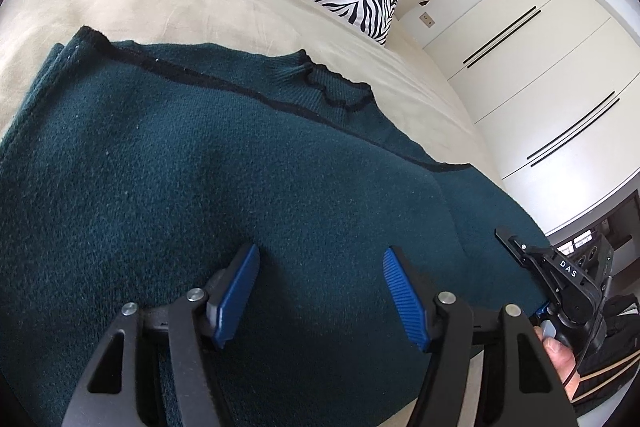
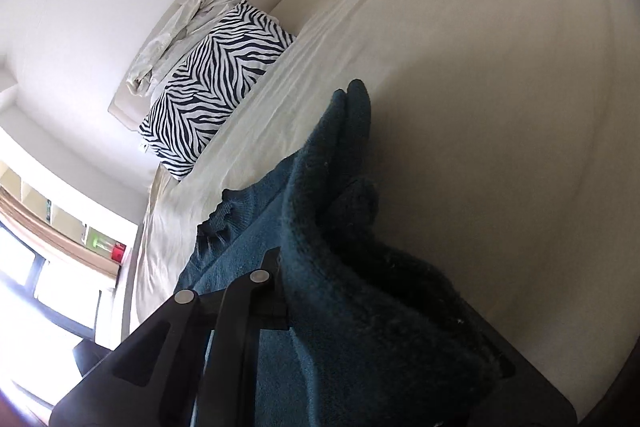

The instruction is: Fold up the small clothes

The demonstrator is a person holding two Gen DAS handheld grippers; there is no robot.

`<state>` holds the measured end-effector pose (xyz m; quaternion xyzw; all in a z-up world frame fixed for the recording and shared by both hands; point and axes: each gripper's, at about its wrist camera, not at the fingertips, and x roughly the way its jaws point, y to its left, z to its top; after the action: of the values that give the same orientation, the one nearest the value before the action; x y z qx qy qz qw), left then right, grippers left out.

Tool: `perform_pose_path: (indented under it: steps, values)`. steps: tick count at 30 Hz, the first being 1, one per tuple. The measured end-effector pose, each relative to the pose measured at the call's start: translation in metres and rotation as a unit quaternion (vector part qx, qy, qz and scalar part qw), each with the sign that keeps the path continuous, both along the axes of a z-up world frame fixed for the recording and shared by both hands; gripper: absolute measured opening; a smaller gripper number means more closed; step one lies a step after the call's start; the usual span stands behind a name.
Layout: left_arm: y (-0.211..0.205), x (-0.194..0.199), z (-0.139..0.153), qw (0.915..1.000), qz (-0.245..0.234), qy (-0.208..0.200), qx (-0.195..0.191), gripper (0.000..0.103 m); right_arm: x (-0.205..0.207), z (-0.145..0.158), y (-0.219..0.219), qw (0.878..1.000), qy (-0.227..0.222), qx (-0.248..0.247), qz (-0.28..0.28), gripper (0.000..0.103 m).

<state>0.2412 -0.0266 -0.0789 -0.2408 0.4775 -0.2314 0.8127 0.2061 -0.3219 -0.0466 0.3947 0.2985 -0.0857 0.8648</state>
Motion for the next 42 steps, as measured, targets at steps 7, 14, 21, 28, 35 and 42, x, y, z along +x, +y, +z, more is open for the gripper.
perform_pose_path:
  steps: [7, 14, 21, 28, 35, 42]
  values:
    - [0.046, 0.006, -0.008, 0.9806, 0.049, 0.065, -0.178, 0.072, 0.035, 0.020, 0.181, 0.916, 0.030, -0.325, 0.235, 0.012]
    - [0.055, 0.016, -0.014, 0.9644, 0.050, 0.102, -0.239, 0.081, 0.024, -0.016, 0.239, 0.849, 0.048, -0.456, 0.262, 0.012]
    - [0.029, 0.034, -0.004, 0.9664, 0.027, 0.118, -0.227, 0.086, 0.007, -0.004, 0.241, 0.845, 0.008, -0.471, 0.255, 0.012]
    - [0.009, 0.054, 0.002, 0.9700, -0.013, 0.127, -0.207, 0.038, -0.001, -0.004, 0.250, 0.831, -0.001, -0.486, 0.272, 0.012]
    - [0.016, 0.060, 0.013, 0.9829, -0.034, 0.110, -0.144, 0.013, -0.024, -0.010, 0.272, 0.783, -0.015, -0.544, 0.301, 0.015]
    - [0.036, 0.065, 0.021, 0.9854, -0.035, 0.100, -0.133, 0.013, -0.065, -0.020, 0.296, 0.721, -0.040, -0.608, 0.330, 0.014]
